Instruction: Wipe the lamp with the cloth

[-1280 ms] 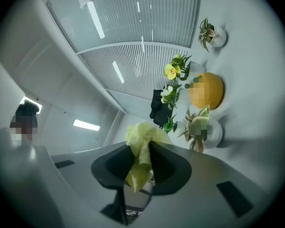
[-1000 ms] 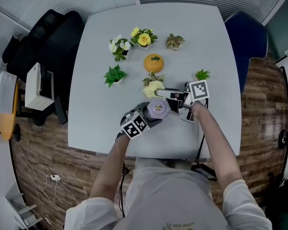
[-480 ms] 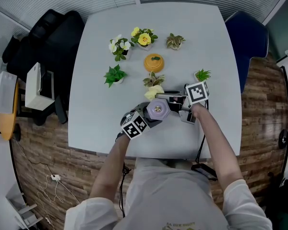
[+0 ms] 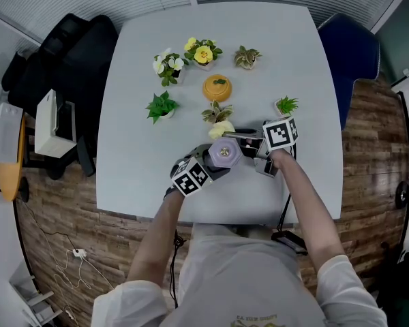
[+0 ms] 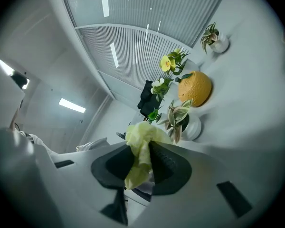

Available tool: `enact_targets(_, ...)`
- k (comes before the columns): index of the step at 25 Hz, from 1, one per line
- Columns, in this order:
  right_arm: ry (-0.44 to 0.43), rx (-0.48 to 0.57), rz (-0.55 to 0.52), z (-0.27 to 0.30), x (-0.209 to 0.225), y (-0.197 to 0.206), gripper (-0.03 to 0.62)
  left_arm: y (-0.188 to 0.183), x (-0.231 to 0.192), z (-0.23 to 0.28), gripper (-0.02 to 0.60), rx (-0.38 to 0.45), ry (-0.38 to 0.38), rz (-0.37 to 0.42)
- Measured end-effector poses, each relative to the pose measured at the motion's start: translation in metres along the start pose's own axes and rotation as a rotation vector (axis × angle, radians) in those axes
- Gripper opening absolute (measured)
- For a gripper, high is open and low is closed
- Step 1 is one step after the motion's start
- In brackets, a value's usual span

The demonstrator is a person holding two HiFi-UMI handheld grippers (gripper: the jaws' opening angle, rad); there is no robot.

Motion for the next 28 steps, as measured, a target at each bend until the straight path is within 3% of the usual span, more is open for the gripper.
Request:
enact_targets(13, 0.071, 0.107, 0.003, -0.022, 0.013, 0.01, 0.104, 0.0, 0.0, 0.0, 0.304, 0.001, -0.003, 0.001)
enact_targets(19, 0.185, 0.002, -0.063, -0.015, 0.026, 0.038, 0.104, 0.0, 0.001, 0.001, 0.304, 0.0, -0.003, -0.002)
enact_targets(25, 0.214, 0.009, -0.075, -0.012, 0.027, 0.041, 0.104, 0.0, 0.0, 0.0, 0.304, -0.003, -0.007, -0.002)
enact_targets(28, 0.295, -0.006, -0.097, -0.013, 0.037, 0.045, 0.103, 0.0, 0.001, 0.001, 0.304, -0.003, -0.007, -0.003)
Point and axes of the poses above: the fingertips, and each gripper's own axes: z forward along the fingers, x to its right, y out of its underside, the point moved 2 cm from there along -z, backward along the fingers, and after that the axes turned 15 degrees about z, right-handed, at the moved point
